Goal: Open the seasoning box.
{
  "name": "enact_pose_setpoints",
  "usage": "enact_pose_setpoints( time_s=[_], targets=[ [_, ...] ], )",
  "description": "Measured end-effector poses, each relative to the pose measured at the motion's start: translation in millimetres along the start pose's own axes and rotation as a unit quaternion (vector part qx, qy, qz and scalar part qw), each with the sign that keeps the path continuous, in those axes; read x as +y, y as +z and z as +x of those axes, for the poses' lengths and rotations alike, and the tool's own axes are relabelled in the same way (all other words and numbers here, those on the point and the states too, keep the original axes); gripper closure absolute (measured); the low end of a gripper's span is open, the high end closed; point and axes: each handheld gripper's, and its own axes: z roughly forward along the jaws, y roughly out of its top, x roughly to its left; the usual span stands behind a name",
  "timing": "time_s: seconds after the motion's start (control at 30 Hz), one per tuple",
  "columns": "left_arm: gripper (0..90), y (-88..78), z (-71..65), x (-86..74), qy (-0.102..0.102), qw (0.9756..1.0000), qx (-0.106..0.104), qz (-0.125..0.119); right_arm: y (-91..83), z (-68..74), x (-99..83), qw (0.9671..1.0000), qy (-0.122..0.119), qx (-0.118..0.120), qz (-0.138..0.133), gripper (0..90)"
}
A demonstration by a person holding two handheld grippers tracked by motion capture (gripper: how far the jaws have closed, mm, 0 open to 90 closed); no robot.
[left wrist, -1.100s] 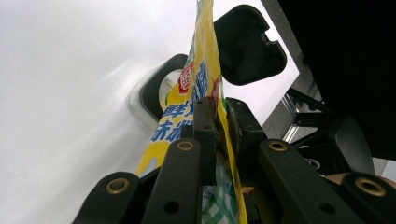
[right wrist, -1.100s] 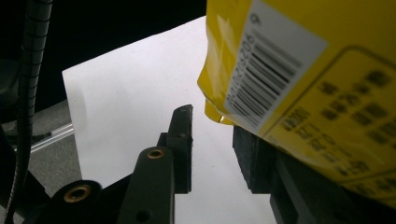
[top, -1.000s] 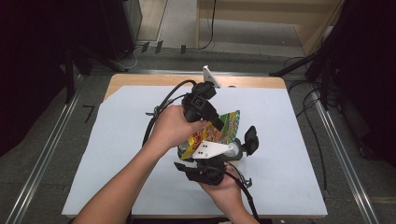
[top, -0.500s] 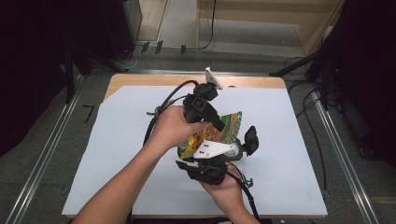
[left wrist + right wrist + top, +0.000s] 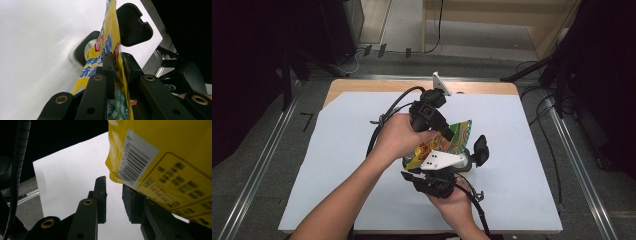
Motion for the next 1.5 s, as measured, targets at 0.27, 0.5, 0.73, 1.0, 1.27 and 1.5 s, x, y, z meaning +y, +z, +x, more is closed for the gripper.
enact_pose_setpoints(
  time_s=[0.27,0.5,0.73,1.0,1.27,1.5],
  targets=[
    [81.6,0.5,-2.4,1.6,-0.004,1.0000,-0.001,0.005,-0.7,0.6,-1.2,0.9999,0.005,0.000,-0.010,73.4],
    [81.3,0.8,-2.5,1.9,-0.003,1.0000,-0.002,0.006,-1.0,1.5,-1.7,0.9999,0.011,0.001,-0.013,73.5],
    [81.0,1.1,-2.1,2.1,-0.004,1.0000,-0.004,0.005,-1.4,1.3,-1.7,0.9998,0.013,0.000,-0.014,74.7],
    [80.9,1.3,-1.9,2.4,-0.008,0.9999,-0.005,0.004,-1.9,0.1,-1.7,0.9998,0.014,0.000,-0.016,77.8],
    [80.5,1.9,-2.5,2.5,-0.007,0.9999,-0.008,0.006,-3.4,-3.0,-1.9,0.9996,0.022,0.006,-0.019,84.8],
    [80.4,2.1,-2.0,2.7,-0.006,0.9999,-0.010,0.007,-4.2,-3.2,-1.8,0.9996,0.023,0.009,-0.017,87.6]
  ],
)
